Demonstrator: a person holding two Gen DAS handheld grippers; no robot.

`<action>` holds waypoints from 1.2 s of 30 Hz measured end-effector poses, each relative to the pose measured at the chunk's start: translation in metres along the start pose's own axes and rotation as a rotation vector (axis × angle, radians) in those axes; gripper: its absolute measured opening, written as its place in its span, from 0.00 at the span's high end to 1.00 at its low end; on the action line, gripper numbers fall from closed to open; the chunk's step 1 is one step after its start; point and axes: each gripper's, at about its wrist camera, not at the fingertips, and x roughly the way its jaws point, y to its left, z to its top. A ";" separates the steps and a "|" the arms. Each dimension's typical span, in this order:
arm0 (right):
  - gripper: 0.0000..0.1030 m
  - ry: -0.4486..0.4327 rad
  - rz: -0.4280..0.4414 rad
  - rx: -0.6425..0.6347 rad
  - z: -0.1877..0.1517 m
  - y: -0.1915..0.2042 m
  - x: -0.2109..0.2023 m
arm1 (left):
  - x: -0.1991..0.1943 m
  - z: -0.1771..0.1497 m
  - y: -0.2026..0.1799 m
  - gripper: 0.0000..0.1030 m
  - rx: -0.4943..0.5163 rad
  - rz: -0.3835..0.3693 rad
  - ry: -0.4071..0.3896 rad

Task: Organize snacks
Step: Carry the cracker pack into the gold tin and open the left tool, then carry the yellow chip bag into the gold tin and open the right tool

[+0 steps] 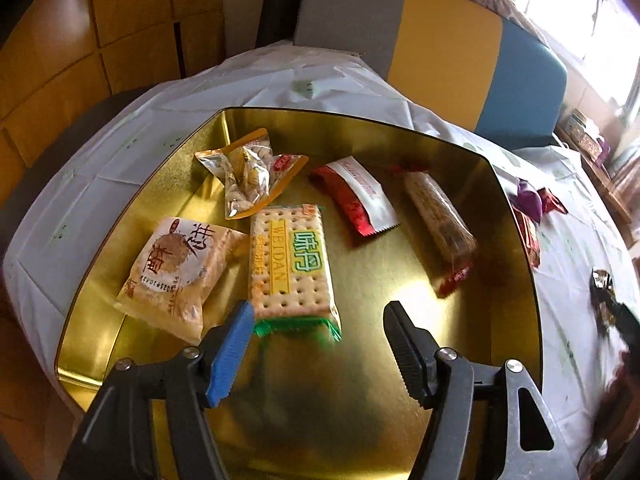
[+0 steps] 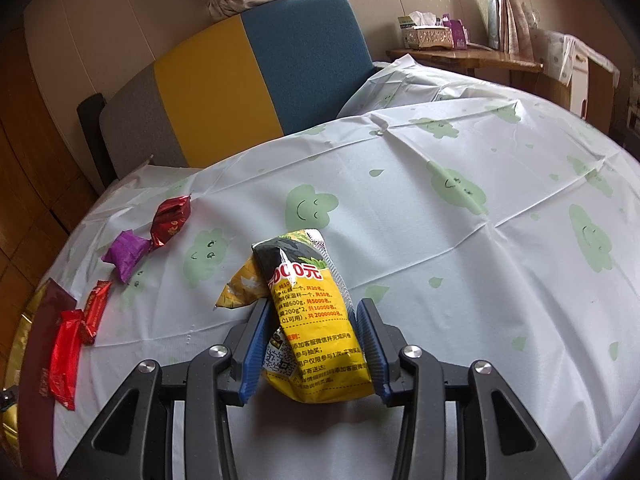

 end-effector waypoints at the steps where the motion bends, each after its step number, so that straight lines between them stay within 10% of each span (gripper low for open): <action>1: 0.58 -0.002 -0.012 -0.004 0.000 0.001 -0.001 | -0.002 -0.001 -0.002 0.34 0.009 -0.005 -0.004; 11: 0.58 0.024 -0.025 -0.070 -0.009 0.022 -0.020 | -0.014 -0.013 -0.004 0.31 0.052 -0.011 -0.015; 36: 0.58 0.133 0.381 -0.333 -0.047 0.220 -0.086 | -0.025 -0.026 0.021 0.20 0.019 0.042 -0.018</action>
